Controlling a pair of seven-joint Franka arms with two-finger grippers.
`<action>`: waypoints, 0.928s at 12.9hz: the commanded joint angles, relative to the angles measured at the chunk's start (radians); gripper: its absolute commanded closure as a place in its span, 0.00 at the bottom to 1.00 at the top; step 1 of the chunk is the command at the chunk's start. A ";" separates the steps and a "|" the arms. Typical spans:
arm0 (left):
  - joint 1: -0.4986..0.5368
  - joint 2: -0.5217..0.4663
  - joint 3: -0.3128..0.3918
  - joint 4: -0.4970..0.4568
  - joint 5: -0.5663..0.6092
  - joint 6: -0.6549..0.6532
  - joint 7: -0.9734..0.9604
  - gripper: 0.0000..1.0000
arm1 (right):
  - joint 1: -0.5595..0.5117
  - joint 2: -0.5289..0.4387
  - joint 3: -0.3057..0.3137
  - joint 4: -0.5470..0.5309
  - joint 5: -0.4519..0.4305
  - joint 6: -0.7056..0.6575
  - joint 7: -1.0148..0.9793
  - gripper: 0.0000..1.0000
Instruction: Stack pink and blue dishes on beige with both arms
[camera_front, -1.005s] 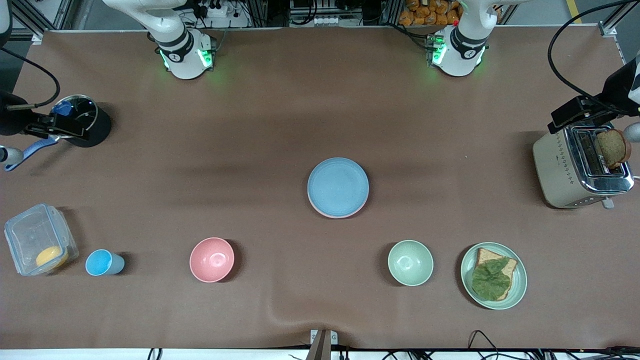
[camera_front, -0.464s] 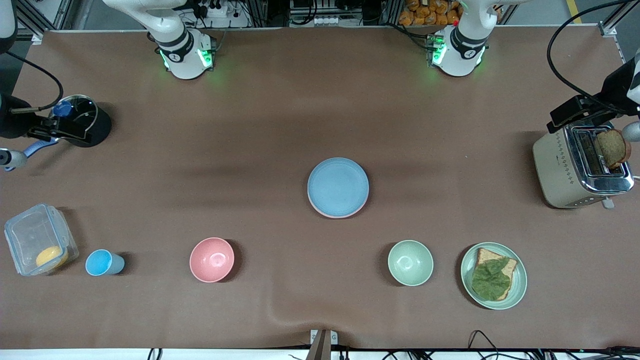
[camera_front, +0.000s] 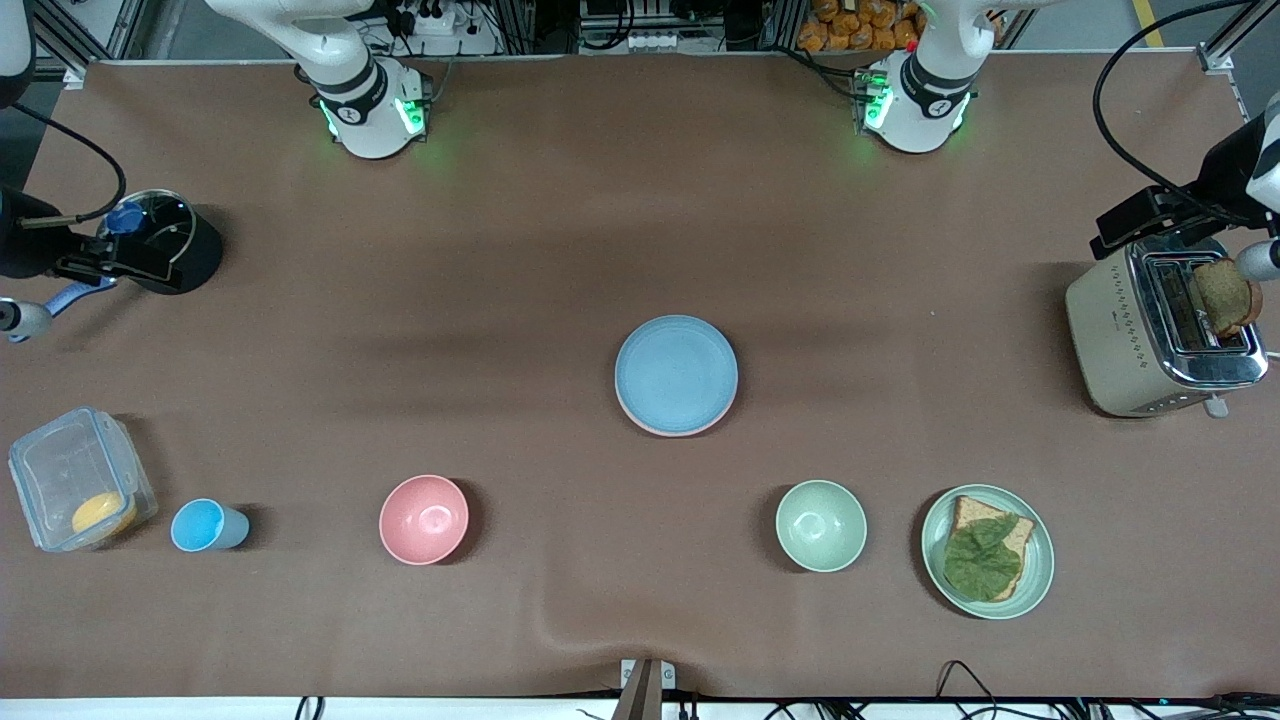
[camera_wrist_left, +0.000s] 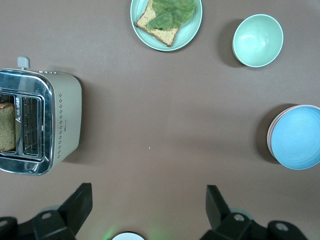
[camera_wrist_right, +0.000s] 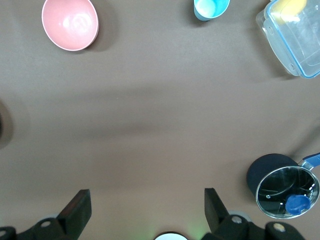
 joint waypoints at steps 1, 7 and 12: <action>0.000 -0.031 -0.009 -0.033 0.019 -0.007 -0.002 0.00 | -0.009 -0.023 0.016 -0.020 -0.022 0.008 0.019 0.00; 0.004 -0.036 -0.012 -0.024 0.021 -0.007 0.011 0.00 | -0.007 -0.021 0.016 -0.020 -0.021 0.006 0.019 0.00; -0.003 -0.030 -0.014 -0.024 0.013 -0.007 0.001 0.00 | -0.009 -0.021 0.016 -0.020 -0.021 0.006 0.019 0.00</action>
